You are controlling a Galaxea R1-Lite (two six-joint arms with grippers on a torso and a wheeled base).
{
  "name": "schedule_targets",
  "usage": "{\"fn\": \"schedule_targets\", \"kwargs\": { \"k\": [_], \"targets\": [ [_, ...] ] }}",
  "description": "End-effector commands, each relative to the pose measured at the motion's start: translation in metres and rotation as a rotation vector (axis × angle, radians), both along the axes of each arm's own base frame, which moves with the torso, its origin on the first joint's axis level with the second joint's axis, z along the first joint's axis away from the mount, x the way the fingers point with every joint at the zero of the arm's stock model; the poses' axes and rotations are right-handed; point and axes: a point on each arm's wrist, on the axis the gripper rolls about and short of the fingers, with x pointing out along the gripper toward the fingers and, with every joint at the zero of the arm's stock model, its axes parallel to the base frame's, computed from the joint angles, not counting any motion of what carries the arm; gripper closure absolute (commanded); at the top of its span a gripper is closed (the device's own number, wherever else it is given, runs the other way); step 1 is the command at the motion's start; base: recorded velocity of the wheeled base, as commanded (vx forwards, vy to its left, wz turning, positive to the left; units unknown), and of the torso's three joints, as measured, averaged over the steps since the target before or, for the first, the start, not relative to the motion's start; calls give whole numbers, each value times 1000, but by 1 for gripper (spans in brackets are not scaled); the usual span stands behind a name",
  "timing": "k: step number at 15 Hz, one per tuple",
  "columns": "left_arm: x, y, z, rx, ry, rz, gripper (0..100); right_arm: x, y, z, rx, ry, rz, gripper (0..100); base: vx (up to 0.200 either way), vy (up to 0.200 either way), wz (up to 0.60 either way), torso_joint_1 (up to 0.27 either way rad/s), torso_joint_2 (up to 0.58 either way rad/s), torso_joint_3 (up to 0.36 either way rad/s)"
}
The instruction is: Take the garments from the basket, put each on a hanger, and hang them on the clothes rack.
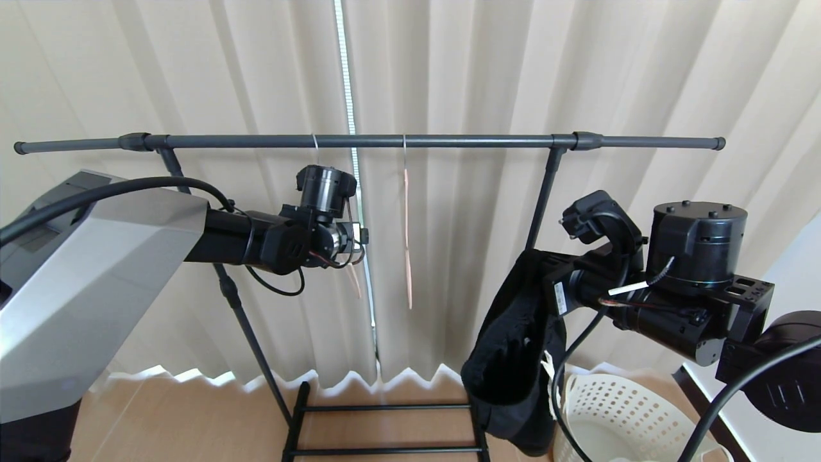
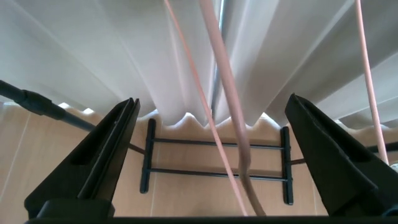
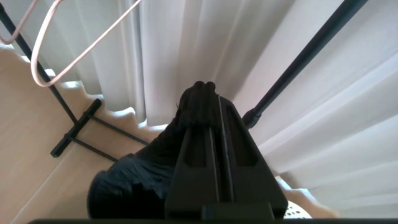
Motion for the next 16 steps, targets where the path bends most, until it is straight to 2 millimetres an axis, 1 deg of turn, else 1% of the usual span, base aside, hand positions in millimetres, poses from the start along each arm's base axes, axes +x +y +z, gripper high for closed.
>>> {"fn": "schedule_targets", "kwargs": {
  "k": [1, 5, 11, 13, 16],
  "targets": [
    [0, 0, -1, 2, 3, -1, 100, 0, 0, 0, -1, 1, 1, 100, 0, 0, 0, 0, 0, 0],
    [-3, -4, 0, 8, 4, -14, 100, 0, 0, -1, -3, 4, 1, 100, 0, 0, 0, 0, 0, 0],
    [-10, -15, 2, 21, 2, -50, 100, 0, 0, -1, -3, 4, 1, 100, 0, 0, 0, 0, 0, 0],
    [-19, -13, 7, 19, 1, -56, 100, 0, 0, -1, -4, 3, 1, 100, 0, 0, 0, 0, 0, 0],
    [-41, -16, 22, 18, -5, -83, 100, 0, 0, -1, -3, 4, 1, 100, 0, 0, 0, 0, 0, 0]
  ]
}}
